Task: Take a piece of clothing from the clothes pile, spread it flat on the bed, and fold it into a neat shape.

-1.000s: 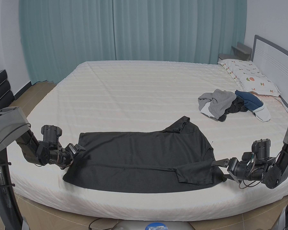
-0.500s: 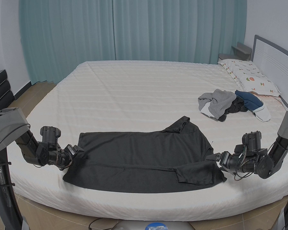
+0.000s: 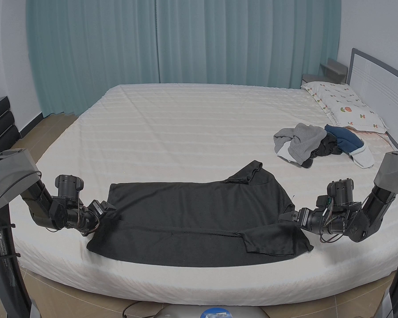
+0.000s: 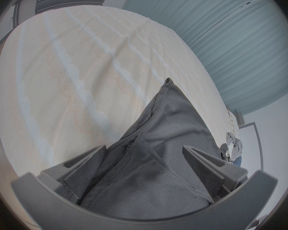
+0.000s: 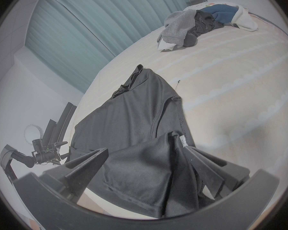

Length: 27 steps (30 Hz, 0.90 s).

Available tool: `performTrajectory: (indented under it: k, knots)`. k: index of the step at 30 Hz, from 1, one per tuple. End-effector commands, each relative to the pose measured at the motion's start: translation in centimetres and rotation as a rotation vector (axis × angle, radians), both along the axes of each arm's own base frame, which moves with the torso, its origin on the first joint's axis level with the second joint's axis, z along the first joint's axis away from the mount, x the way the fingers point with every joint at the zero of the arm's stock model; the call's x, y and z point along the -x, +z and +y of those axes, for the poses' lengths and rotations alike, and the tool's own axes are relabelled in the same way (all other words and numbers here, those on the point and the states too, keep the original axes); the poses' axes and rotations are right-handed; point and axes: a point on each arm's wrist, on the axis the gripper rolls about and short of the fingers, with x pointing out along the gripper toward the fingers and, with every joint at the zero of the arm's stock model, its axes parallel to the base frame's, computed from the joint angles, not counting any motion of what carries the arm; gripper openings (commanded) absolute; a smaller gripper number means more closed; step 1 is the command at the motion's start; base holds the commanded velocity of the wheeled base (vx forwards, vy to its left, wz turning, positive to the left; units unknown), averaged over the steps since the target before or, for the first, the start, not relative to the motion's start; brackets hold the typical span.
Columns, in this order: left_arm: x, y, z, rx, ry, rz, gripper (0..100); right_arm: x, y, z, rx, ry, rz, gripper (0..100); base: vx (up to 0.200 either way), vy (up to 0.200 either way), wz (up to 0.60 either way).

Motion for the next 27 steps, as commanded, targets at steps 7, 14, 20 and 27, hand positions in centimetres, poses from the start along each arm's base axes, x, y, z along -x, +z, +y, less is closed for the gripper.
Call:
performTrajectory:
  k: [7,14,20,27]
  knots:
    - [0.0,0.0,0.0,0.000,0.001,0.000,100,-0.6,-1.0,0.0,0.051,0.045,-0.013,100,0.000,0.000,0.00]
    - [0.0,0.1,0.0,0.001,0.000,-0.001,100,-0.7,-1.9,-0.1,0.061,0.052,0.006,100,0.000,0.000,0.00]
    - [-0.1,0.1,0.0,0.001,0.000,-0.001,100,-1.0,-1.9,-1.1,0.050,0.027,-0.011,0,0.000,0.000,0.00]
    - [0.0,0.1,0.0,0.000,0.001,0.000,100,-1.1,-1.6,-2.1,0.023,0.011,-0.014,0,0.000,0.000,0.00]
